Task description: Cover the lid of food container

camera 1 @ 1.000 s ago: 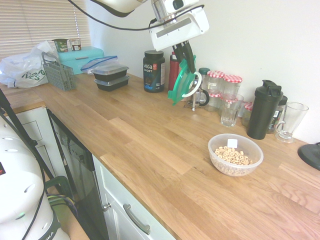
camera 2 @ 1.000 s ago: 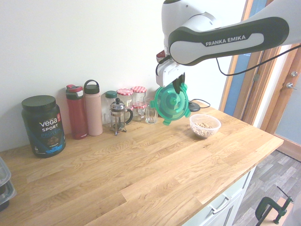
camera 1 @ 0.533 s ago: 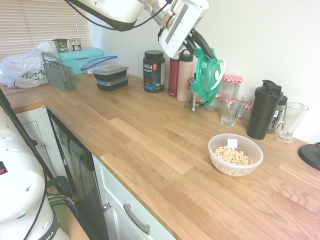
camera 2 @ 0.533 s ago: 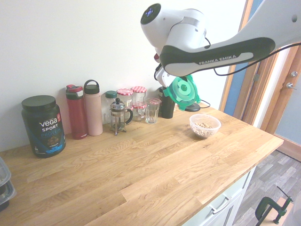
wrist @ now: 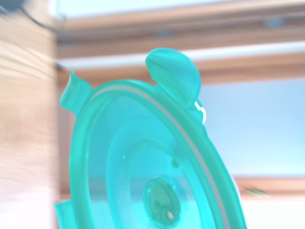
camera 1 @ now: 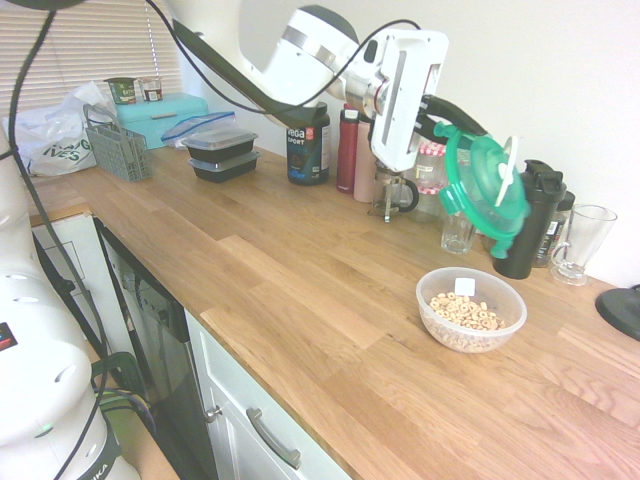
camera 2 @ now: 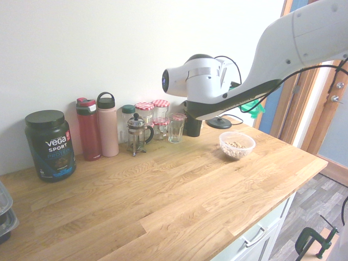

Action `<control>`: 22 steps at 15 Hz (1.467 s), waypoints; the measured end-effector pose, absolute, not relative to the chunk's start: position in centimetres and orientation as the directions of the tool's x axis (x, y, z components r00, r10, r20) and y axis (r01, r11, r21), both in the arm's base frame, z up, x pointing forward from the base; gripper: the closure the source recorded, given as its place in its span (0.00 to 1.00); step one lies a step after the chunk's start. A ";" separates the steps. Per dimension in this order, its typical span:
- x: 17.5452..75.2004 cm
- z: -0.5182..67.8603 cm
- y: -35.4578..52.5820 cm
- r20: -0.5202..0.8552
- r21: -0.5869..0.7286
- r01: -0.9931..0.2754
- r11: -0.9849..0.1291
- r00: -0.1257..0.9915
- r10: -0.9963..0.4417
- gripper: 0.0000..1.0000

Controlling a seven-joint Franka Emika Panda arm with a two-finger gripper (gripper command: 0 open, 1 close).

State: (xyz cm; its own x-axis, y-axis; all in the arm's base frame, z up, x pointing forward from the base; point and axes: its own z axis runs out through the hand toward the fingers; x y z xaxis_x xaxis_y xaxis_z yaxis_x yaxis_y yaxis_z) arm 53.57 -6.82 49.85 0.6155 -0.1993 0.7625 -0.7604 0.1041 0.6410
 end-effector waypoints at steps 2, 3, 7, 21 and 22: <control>54.8 47.4 -8.1 0.760 0.650 -0.739 0.177 0.625 -0.179 1.00; 55.6 46.0 -8.4 0.757 0.654 -0.734 0.185 0.628 -0.181 1.00; 58.9 42.3 -9.5 0.762 0.647 -0.732 0.212 0.618 -0.193 1.00; 57.3 36.2 -10.7 0.741 0.672 -0.698 0.247 0.624 -0.249 1.00; 57.3 36.2 -10.6 0.741 0.671 -0.700 0.244 0.624 -0.249 1.00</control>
